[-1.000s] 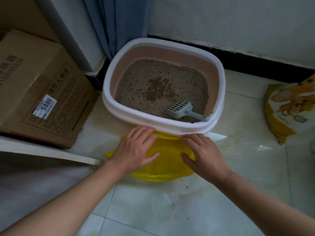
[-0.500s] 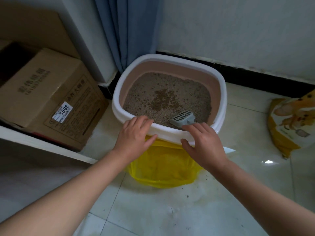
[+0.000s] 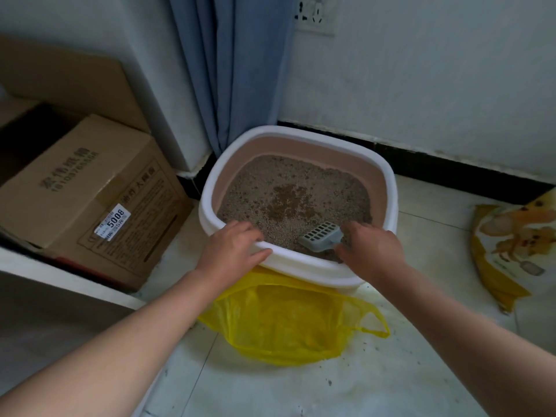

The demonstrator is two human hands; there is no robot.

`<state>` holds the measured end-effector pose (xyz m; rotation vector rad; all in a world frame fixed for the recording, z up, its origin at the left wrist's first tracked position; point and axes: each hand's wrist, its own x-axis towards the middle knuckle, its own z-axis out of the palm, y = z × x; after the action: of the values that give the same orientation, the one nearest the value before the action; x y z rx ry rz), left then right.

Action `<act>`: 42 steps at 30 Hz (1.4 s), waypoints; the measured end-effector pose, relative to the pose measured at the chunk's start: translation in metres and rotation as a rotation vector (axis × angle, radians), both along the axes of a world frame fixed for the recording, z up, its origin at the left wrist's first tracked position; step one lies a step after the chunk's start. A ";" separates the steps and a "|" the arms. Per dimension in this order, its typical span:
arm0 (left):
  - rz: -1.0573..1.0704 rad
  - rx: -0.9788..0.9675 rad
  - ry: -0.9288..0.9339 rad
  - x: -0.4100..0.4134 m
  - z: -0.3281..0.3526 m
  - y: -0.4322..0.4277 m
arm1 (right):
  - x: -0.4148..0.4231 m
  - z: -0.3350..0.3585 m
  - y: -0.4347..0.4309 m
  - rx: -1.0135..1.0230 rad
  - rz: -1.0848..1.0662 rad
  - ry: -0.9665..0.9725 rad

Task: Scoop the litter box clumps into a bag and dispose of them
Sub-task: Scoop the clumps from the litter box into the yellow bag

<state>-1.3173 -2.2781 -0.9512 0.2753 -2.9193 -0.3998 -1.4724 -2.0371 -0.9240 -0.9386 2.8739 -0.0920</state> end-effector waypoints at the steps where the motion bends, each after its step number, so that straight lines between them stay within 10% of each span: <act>1: 0.013 0.009 0.015 -0.001 -0.001 0.000 | -0.002 0.000 -0.002 0.013 -0.008 -0.008; 11: -0.102 -0.119 0.025 -0.006 -0.005 -0.008 | -0.008 -0.001 -0.013 0.207 -0.061 -0.040; 18: -0.263 -0.289 -0.317 -0.034 0.036 -0.004 | -0.013 0.001 -0.006 0.050 -0.074 -0.046; 28: -0.084 -0.141 0.069 -0.008 -0.010 -0.009 | -0.019 -0.006 -0.004 -0.237 -0.144 -0.106; 42: -0.074 -0.143 0.135 -0.008 -0.013 -0.008 | -0.068 -0.008 -0.025 -0.090 -0.390 -0.302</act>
<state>-1.3255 -2.2864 -0.9641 0.1150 -2.8139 -0.2102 -1.5401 -2.0620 -0.9321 -0.3261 2.7385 -0.3652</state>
